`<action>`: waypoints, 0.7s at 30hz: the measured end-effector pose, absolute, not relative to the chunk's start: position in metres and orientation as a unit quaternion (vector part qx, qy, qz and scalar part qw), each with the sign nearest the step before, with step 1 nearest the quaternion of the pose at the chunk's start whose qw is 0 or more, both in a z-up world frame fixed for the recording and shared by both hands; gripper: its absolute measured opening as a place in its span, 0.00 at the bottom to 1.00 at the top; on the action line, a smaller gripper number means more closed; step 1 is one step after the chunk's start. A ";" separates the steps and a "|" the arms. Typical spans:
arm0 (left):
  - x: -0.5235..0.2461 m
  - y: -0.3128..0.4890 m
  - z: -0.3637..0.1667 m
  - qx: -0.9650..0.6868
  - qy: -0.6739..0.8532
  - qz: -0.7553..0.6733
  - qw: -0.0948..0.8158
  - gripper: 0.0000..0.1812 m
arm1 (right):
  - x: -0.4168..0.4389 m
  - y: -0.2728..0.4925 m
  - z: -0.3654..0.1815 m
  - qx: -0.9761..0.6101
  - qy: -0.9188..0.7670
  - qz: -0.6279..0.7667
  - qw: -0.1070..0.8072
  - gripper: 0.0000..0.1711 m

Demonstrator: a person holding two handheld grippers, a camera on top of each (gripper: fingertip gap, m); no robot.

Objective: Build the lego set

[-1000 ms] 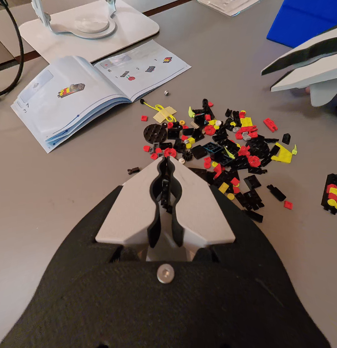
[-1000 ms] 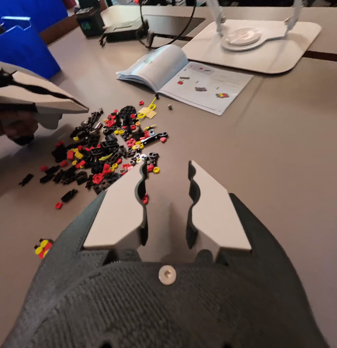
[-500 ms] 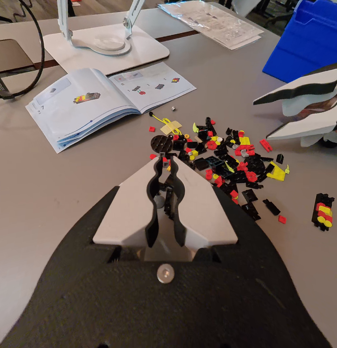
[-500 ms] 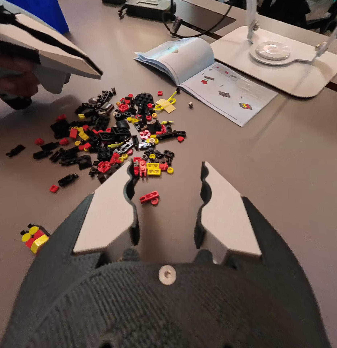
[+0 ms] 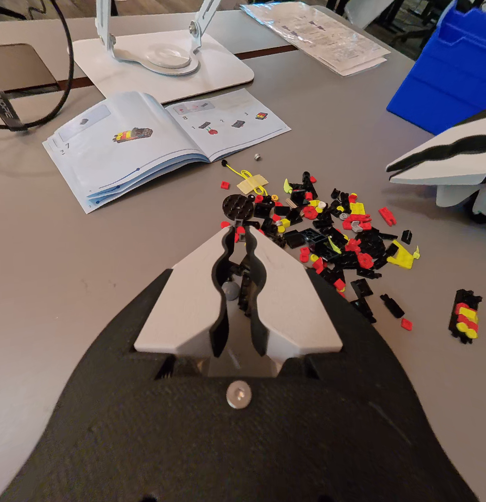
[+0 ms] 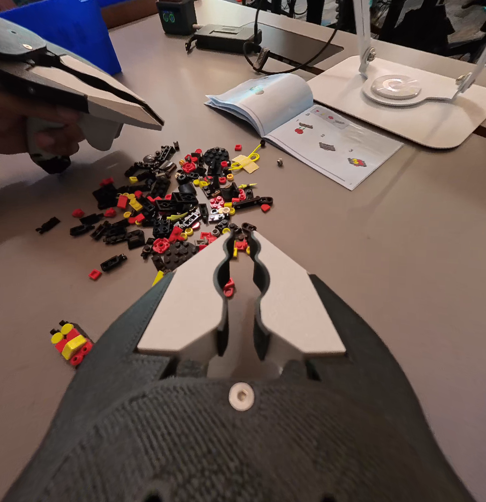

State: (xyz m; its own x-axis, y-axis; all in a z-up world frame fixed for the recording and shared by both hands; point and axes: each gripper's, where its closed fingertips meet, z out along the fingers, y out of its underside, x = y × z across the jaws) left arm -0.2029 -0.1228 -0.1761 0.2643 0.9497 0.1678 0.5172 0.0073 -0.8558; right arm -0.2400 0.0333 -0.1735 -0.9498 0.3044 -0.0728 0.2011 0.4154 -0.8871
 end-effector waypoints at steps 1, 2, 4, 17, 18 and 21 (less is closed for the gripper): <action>-0.203 -0.123 -0.176 -0.656 -0.560 0.238 0.447 0.04 | -0.240 0.034 -0.174 -0.155 -0.838 0.521 0.043 0.05; -0.203 -0.124 -0.175 -0.651 -0.564 0.234 0.450 0.04 | -0.240 0.034 -0.174 -0.160 -0.837 0.522 0.037 0.05; -0.203 -0.126 -0.176 -0.645 -0.572 0.228 0.453 0.04 | -0.240 0.034 -0.175 -0.166 -0.837 0.521 0.028 0.05; -0.204 -0.149 -0.174 -0.612 -0.602 0.220 0.464 0.05 | -0.237 0.033 -0.178 -0.160 -0.843 0.512 0.022 0.06; -0.204 -0.148 -0.174 -0.615 -0.600 0.220 0.462 0.05 | -0.237 0.033 -0.178 -0.160 -0.843 0.513 0.022 0.06; -0.203 -0.144 -0.174 -0.632 -0.585 0.234 0.452 0.05 | -0.236 0.033 -0.178 -0.159 -0.842 0.514 0.020 0.06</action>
